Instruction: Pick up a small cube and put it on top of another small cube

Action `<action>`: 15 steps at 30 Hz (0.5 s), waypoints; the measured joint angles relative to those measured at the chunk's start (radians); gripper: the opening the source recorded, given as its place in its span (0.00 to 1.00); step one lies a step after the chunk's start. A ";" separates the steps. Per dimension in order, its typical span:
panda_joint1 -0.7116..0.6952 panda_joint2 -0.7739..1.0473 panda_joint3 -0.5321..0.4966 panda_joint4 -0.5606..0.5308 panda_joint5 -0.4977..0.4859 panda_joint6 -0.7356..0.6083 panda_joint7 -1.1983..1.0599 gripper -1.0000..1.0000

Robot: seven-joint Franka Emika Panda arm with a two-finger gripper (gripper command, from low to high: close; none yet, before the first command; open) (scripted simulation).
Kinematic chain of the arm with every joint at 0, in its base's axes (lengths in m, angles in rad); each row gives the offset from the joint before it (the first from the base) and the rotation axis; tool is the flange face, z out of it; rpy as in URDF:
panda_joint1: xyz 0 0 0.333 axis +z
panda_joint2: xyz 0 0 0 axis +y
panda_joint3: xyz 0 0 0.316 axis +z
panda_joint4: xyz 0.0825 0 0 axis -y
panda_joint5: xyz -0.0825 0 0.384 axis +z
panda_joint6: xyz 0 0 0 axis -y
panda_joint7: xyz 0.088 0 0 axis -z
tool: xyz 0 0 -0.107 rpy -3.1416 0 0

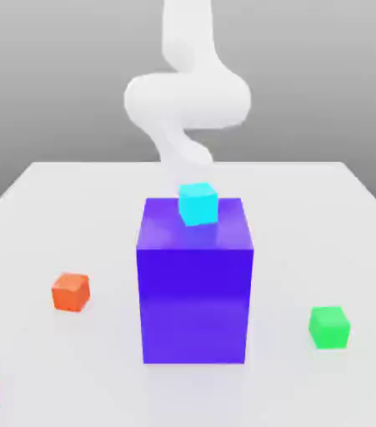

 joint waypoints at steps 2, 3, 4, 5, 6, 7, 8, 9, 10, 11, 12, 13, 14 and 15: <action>-0.024 0.077 -0.014 0.003 0.006 0.022 0.033 0.50; -0.035 0.114 -0.021 0.004 0.009 0.032 0.048 0.50; -0.046 0.151 -0.028 0.006 0.012 0.042 0.064 0.50; -0.057 0.187 -0.035 0.007 0.015 0.053 0.079 0.50; -0.068 0.223 -0.043 0.009 0.018 0.063 0.094 0.50; -0.078 0.260 -0.050 0.010 0.021 0.073 0.109 0.50; -0.089 0.296 -0.058 0.011 0.024 0.083 0.124 0.50; -0.099 0.332 -0.066 0.013 0.028 0.093 0.139 0.50; -0.109 0.368 -0.075 0.014 0.031 0.104 0.154 0.50; -0.118 0.404 -0.084 0.016 0.035 0.114 0.169 0.50; -0.128 0.441 -0.092 0.017 0.039 0.124 0.183 0.50; -0.138 0.477 -0.101 0.018 0.044 0.134 0.197 0.50; -0.147 0.513 -0.110 0.020 0.049 0.144 0.211 0.50; -0.156 0.549 -0.119 0.021 0.054 0.154 0.224 0.50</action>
